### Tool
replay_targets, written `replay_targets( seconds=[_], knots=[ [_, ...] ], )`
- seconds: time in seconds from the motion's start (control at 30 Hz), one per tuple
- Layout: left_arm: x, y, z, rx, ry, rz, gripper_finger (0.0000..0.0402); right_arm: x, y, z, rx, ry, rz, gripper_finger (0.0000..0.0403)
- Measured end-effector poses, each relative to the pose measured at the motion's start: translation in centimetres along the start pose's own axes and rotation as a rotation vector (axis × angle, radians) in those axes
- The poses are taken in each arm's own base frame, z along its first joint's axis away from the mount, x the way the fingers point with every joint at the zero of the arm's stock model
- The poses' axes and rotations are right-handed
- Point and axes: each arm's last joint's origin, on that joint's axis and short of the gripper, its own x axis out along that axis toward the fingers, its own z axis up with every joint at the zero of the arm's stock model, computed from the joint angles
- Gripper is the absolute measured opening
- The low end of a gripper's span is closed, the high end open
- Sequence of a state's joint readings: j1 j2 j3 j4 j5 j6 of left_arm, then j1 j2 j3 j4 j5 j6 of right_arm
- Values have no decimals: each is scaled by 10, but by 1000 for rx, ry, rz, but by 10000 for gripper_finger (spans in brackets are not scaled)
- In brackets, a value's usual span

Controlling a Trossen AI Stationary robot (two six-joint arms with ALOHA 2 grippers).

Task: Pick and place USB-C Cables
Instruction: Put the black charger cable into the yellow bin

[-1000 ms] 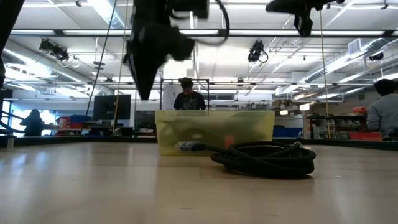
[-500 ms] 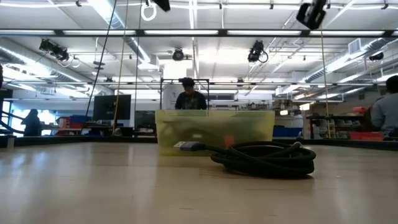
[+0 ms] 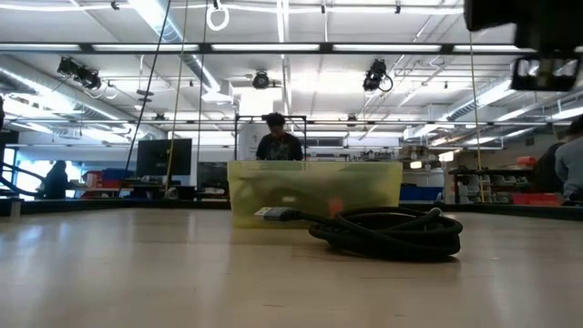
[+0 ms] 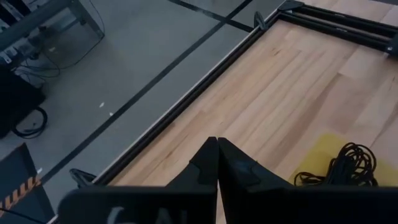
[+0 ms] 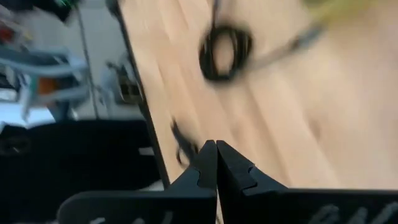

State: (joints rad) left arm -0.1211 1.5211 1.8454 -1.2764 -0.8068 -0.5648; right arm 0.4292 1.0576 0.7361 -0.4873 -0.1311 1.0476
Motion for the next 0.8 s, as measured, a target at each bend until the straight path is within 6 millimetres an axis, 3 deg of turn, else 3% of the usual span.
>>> replay_targets(
  seconds=[0.33, 0.8],
  knots=[
    [0, 0, 0, 34, -1, 1, 6, 60, 2, -40, 162, 413, -136, 17],
    [0, 0, 0, 38, -1, 1, 6, 83, -8, -47, 190, 425, -257, 152]
  ],
)
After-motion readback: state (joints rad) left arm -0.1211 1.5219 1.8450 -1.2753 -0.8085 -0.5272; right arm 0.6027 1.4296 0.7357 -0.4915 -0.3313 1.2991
